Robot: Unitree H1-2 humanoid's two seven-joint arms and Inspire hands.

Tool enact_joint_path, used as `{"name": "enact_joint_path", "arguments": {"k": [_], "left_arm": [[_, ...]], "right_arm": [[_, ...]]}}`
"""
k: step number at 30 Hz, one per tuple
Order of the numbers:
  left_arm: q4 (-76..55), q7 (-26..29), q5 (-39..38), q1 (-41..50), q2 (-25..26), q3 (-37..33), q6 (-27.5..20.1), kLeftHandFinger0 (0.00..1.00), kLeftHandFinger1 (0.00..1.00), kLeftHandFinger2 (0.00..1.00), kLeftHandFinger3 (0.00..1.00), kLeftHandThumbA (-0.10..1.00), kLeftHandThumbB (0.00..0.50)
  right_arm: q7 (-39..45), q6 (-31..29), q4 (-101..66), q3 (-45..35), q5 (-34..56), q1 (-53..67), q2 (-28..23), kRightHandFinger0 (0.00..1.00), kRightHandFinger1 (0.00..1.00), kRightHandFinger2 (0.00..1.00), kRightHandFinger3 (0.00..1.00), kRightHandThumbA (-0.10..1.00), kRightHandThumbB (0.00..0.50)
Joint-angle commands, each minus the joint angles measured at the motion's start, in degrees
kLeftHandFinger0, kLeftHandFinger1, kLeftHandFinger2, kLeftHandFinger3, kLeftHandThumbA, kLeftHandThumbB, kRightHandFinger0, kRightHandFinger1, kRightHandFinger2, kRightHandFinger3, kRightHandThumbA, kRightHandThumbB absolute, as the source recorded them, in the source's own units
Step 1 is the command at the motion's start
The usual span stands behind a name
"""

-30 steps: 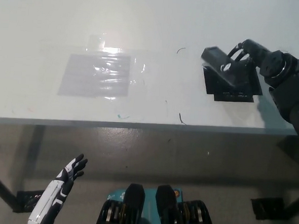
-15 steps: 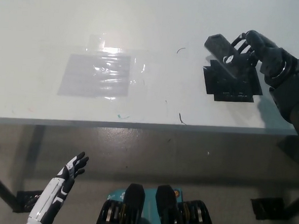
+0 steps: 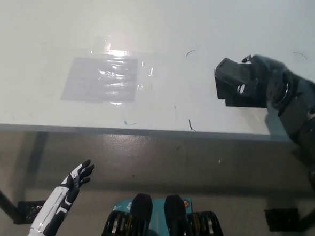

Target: A whiteboard eraser is kept on the black marked spot on the table infront of the robot and the robot uses its right hand to swipe it back and forth on the table twice to clean it

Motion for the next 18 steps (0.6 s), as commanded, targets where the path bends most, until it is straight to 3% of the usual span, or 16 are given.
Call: {"name": "enact_joint_path", "arguments": {"k": [1, 3, 5, 7, 9, 15, 16, 18], "left_arm": [[-1.17, -0.52, -0.22, 0.14, 1.0, 0.44, -0.76, 1.0, 1.0, 1.0, 1.0, 1.0, 0.342], [-1.05, -0.72, -0.55, 0.12, 1.03, 0.4, -0.73, 1.0, 1.0, 1.0, 1.0, 1.0, 0.345], [-0.98, -0.76, -0.57, 0.16, 1.03, 0.4, -0.51, 1.0, 1.0, 1.0, 1.0, 1.0, 0.356], [-1.38, -0.88, -0.57, 0.32, 1.08, 0.37, 0.0, 1.0, 1.0, 1.0, 1.0, 1.0, 0.356], [-1.35, -0.87, -0.24, 0.47, 1.16, 0.31, -0.26, 1.0, 1.0, 1.0, 1.0, 1.0, 0.358], [-1.31, -1.03, -0.13, 0.55, 1.29, 0.2, -0.3, 1.0, 1.0, 1.0, 1.0, 1.0, 0.362], [-1.4, -1.06, -0.14, 0.6, 1.3, 0.18, -0.21, 1.0, 1.0, 1.0, 1.0, 1.0, 0.361], [-1.46, -1.07, -0.11, 0.67, 1.27, 0.13, -0.24, 1.0, 1.0, 1.0, 1.0, 1.0, 0.358]], "right_arm": [[1.03, 0.58, -0.3, 1.21, -1.61, -1.77, 0.1, 1.0, 1.0, 1.0, 1.0, 0.51, 0.218], [1.13, 0.67, -0.25, 1.34, -1.66, -1.68, 0.17, 0.97, 1.0, 1.0, 1.0, 0.51, 0.206], [1.59, 0.64, -0.26, 1.17, -1.38, -1.67, 0.1, 0.87, 0.97, 1.0, 1.0, 0.49, 0.176], [1.71, 0.54, -0.35, 0.98, -1.16, -1.58, 0.07, 0.94, 1.0, 1.0, 1.0, 0.47, 0.154], [1.94, 0.46, -0.42, 1.05, -1.25, -1.53, 0.04, 0.94, 1.0, 1.0, 1.0, 0.47, 0.13], [2.07, 0.74, -0.54, 1.47, -1.8, -2.23, 0.55, 0.97, 1.0, 1.0, 1.0, 0.52, 0.163], [1.91, 0.67, -0.57, 1.7, -2.04, -2.47, 0.76, 0.89, 0.94, 0.98, 1.0, 0.51, 0.174], [1.92, 0.05, -0.92, 2.15, -2.41, -3.27, 1.33, 0.95, 0.99, 1.0, 1.0, 0.51, 0.181]]}}
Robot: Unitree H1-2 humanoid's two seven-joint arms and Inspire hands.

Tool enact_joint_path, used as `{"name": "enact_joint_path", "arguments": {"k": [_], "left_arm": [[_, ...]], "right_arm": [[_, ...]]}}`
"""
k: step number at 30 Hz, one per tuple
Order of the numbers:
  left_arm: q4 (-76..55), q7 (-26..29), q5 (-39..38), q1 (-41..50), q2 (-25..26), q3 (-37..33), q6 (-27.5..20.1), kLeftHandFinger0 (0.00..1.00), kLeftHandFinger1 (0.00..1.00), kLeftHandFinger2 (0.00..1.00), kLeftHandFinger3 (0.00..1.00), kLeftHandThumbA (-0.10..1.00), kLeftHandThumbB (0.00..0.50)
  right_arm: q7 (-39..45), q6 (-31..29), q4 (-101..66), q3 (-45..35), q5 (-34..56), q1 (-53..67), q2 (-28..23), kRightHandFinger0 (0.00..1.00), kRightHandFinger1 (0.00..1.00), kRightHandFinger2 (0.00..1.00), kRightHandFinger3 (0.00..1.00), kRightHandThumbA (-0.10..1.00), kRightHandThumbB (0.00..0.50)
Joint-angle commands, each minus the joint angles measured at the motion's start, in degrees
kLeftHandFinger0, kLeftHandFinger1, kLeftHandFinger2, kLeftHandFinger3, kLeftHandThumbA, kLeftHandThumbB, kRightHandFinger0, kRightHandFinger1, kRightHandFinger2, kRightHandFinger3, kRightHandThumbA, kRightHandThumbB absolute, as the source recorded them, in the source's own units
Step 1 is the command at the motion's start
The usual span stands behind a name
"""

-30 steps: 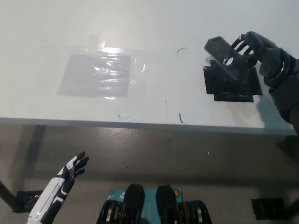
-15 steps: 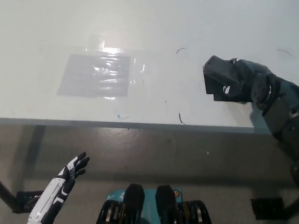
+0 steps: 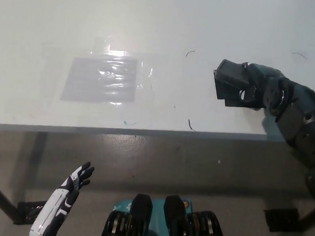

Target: A whiteboard eraser is kept on the black marked spot on the table infront of the robot and the robot uses its right hand to swipe it back and forth on the table twice to clean it

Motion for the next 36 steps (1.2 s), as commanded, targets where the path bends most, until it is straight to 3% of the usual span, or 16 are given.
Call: {"name": "enact_joint_path", "arguments": {"k": [1, 2, 3, 5, 6, 7, 11, 12, 13, 16, 21, 22, 25, 28, 31, 36], "left_arm": [[-1.47, -0.89, -0.16, 0.24, 1.21, 0.16, -0.31, 1.0, 1.0, 1.0, 1.0, 1.0, 0.359], [-1.44, -0.95, -0.25, 0.25, 1.21, 0.15, -0.32, 1.0, 1.0, 1.0, 1.0, 1.0, 0.363], [-1.4, -1.0, -0.28, 0.23, 1.19, 0.15, -0.33, 1.0, 1.0, 1.0, 1.0, 1.0, 0.363], [-1.24, -1.27, -0.51, 0.24, 1.13, 0.08, -0.25, 1.0, 1.0, 1.0, 1.0, 1.0, 0.36], [-1.11, -1.31, -0.51, 0.18, 1.11, 0.09, -0.24, 1.0, 1.0, 1.0, 1.0, 1.0, 0.365], [-1.11, -1.3, -0.37, 0.16, 1.1, 0.11, -0.18, 1.0, 1.0, 1.0, 1.0, 1.0, 0.367], [-1.13, -1.65, -0.31, 0.08, 1.45, 0.19, -0.14, 1.0, 1.0, 1.0, 1.0, 1.0, 0.37], [-1.25, -1.72, -0.36, 0.09, 1.5, 0.22, -0.04, 1.0, 1.0, 1.0, 1.0, 1.0, 0.37], [-1.45, -1.75, -0.27, 0.11, 1.61, 0.25, 0.13, 1.0, 1.0, 1.0, 1.0, 1.0, 0.367], [-1.51, -1.87, -0.34, 0.05, 1.69, 0.31, 0.41, 1.0, 1.0, 1.0, 1.0, 1.0, 0.378], [-1.68, -1.92, -0.09, -0.05, 1.69, 0.19, 0.17, 1.0, 1.0, 1.0, 1.0, 1.0, 0.367], [-1.69, -1.88, -0.04, -0.11, 1.7, 0.22, 0.07, 1.0, 1.0, 1.0, 1.0, 1.0, 0.36], [-1.87, -2.07, -0.19, -0.33, 1.82, 0.24, 0.18, 1.0, 1.0, 1.0, 1.0, 1.0, 0.34], [-2.0, -2.21, -0.16, -0.49, 2.12, 0.35, 0.41, 1.0, 1.0, 1.0, 1.0, 1.0, 0.343], [-2.01, -2.5, -0.33, -0.95, 2.49, 0.5, 0.42, 1.0, 1.0, 1.0, 1.0, 1.0, 0.345], [-2.02, -2.63, -0.51, -1.08, 2.83, 0.6, 0.44, 1.0, 1.0, 1.0, 1.0, 1.0, 0.354]], "right_arm": [[0.98, -0.24, -1.02, 0.87, -1.39, -3.91, 1.09, 0.94, 0.98, 0.99, 1.0, 0.51, 0.181], [0.85, -0.83, -1.14, 0.71, -1.13, -4.44, 1.47, 0.64, 0.68, 0.67, 0.76, 0.5, 0.187], [0.83, -0.99, -1.18, 0.7, -1.09, -4.67, 1.63, 0.56, 0.63, 0.65, 0.73, 0.5, 0.188], [1.44, -0.73, -1.27, 0.82, -1.22, -6.26, 2.92, 0.68, 0.78, 0.79, 0.82, 0.53, 0.191], [1.3, -1.33, -1.43, 0.99, -1.39, -6.92, 3.68, 0.46, 0.57, 0.63, 0.68, 0.52, 0.189], [1.36, -1.79, -1.6, 1.14, -1.55, -7.33, 4.21, 0.64, 0.76, 0.79, 0.81, 0.52, 0.187], [1.45, -2.69, -2.33, 2.47, -2.68, -9.04, 7.65, 0.32, 0.43, 0.51, 0.7, 0.52, 0.196], [1.24, -2.98, -2.59, 2.69, -2.8, -9.33, 8.37, 0.07, 0.21, 0.34, 0.5, 0.52, 0.2], [0.98, -3.73, -2.88, 2.98, -2.96, -9.73, 9.33, 0.01, 0.11, 0.27, 0.41, 0.53, 0.202], [1.12, -5.24, -3.62, 3.43, -3.23, -10.71, 11.51, 0.17, 0.24, 0.35, 0.51, 0.56, 0.199], [1.09, -5.61, -3.99, 3.62, -3.35, -11.92, 14.76, 0.05, 0.15, 0.25, 0.45, 0.56, 0.204], [1.22, -5.82, -3.76, 3.57, -3.26, -12.1, 15.37, 0.07, 0.15, 0.24, 0.63, 0.56, 0.206], [1.49, -5.44, -3.46, 3.71, -3.46, -12.1, 16.21, 0.56, 0.57, 0.65, 0.83, 0.57, 0.207], [1.07, -5.64, -3.18, 3.96, -3.79, -11.52, 16.16, 0.63, 0.63, 0.69, 0.83, 0.58, 0.206], [0.19, -6.21, -2.72, 3.98, -3.99, -10.6, 15.24, 0.18, 0.23, 0.32, 0.57, 0.53, 0.208], [-0.34, -5.52, -2.35, 3.83, -4.09, -8.75, 13.31, 0.0, 0.04, 0.2, 0.4, 0.51, 0.199]]}}
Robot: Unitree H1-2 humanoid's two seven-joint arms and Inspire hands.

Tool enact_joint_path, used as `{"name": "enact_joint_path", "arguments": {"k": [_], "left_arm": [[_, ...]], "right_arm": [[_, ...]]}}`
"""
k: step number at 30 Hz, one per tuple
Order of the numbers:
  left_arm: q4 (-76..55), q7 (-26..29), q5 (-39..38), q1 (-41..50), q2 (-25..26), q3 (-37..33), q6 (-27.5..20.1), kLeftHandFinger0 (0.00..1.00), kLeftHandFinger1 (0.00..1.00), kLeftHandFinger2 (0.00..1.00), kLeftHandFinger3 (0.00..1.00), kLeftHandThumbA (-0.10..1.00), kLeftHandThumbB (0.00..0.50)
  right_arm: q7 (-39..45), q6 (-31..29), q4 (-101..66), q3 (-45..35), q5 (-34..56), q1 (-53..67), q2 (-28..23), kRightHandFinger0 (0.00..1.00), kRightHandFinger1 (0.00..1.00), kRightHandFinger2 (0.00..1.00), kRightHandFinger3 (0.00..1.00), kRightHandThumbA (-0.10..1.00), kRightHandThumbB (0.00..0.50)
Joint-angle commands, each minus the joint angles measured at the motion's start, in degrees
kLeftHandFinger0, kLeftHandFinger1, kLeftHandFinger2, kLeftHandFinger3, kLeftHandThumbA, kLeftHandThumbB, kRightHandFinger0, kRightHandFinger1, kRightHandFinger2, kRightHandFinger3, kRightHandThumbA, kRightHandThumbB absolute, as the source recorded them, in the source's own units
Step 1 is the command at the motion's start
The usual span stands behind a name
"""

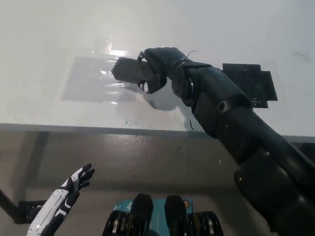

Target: A whiteboard eraser is kept on the black marked spot on the table infront of the robot and the robot uses its right hand to swipe it back and forth on the table twice to clean it

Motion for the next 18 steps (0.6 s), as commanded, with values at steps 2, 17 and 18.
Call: {"name": "enact_joint_path", "arguments": {"k": [2, 17, 18], "left_arm": [[-1.69, -0.67, -0.64, -0.65, 1.49, 0.59, -0.29, 1.0, 1.0, 1.0, 1.0, 1.0, 0.364], [-1.55, -0.56, 0.34, 5.36, 0.26, -0.88, -1.8, 1.0, 1.0, 1.0, 1.0, 1.0, 0.37], [-1.52, -0.45, 0.49, 5.58, 0.24, -0.85, -1.89, 1.0, 1.0, 1.0, 1.0, 1.0, 0.371]], "right_arm": [[-1.38, -0.44, -0.14, 0.11, -0.91, -0.48, -2.78, 0.03, 0.1, 0.25, 0.39, 0.5, 0.189], [-1.57, 0.24, 0.2, 2.34, -3.23, 6.83, -0.56, 0.49, 0.54, 0.64, 0.8, 0.57, 0.199], [-1.72, 0.16, 0.23, 2.23, -3.02, 7.08, -0.42, 0.38, 0.4, 0.49, 0.73, 0.57, 0.212]]}}
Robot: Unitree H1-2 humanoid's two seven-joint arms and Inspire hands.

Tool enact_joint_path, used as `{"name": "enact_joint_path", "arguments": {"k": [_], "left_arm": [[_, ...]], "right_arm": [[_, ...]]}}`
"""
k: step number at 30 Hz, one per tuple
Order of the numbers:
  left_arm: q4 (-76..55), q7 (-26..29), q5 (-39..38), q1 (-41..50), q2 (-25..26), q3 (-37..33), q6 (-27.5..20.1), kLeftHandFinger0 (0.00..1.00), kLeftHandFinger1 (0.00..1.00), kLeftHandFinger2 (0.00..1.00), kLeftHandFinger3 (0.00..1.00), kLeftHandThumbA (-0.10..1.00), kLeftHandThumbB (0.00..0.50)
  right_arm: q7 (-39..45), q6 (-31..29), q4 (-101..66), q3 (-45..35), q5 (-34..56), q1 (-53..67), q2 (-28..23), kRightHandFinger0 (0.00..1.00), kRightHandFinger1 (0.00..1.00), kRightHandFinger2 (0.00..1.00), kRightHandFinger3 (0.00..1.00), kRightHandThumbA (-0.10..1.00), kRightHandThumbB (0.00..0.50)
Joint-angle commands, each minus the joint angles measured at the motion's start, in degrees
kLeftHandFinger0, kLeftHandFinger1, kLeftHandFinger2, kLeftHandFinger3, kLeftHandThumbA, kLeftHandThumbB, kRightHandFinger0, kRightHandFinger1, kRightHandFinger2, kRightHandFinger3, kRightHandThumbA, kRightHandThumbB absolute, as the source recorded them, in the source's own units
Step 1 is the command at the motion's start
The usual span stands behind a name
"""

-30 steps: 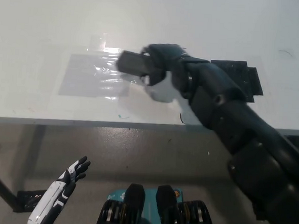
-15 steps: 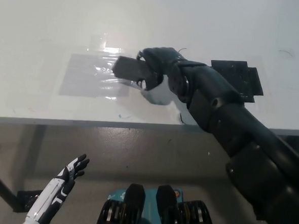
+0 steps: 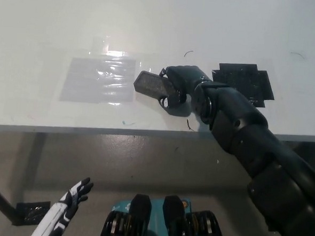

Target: A whiteboard eraser is kept on the black marked spot on the table infront of the robot and the robot uses its right hand to swipe it back and forth on the table twice to clean it

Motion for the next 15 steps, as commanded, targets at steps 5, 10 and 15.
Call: {"name": "enact_joint_path", "arguments": {"k": [5, 10, 15], "left_arm": [[-0.56, -0.33, -0.1, 1.76, -0.04, -0.32, -2.55, 1.0, 1.0, 1.0, 1.0, 1.0, 0.381], [-0.61, -0.22, 0.22, 2.31, 0.09, -0.18, -2.17, 1.0, 1.0, 1.0, 1.0, 1.0, 0.382], [-0.78, -0.11, 0.39, 2.31, 0.22, 0.01, -1.7, 1.0, 1.0, 1.0, 1.0, 1.0, 0.386]], "right_arm": [[0.28, 0.23, 0.28, 0.78, -1.01, 2.13, 0.75, 0.44, 0.49, 0.56, 0.72, 0.59, 0.198], [1.07, 0.13, -0.16, 0.2, -0.48, 3.19, -3.8, 0.54, 0.61, 0.66, 0.74, 0.58, 0.181], [0.45, 0.44, -0.84, 0.82, -1.4, 4.12, -9.89, 0.2, 0.35, 0.45, 0.59, 0.57, 0.17]]}}
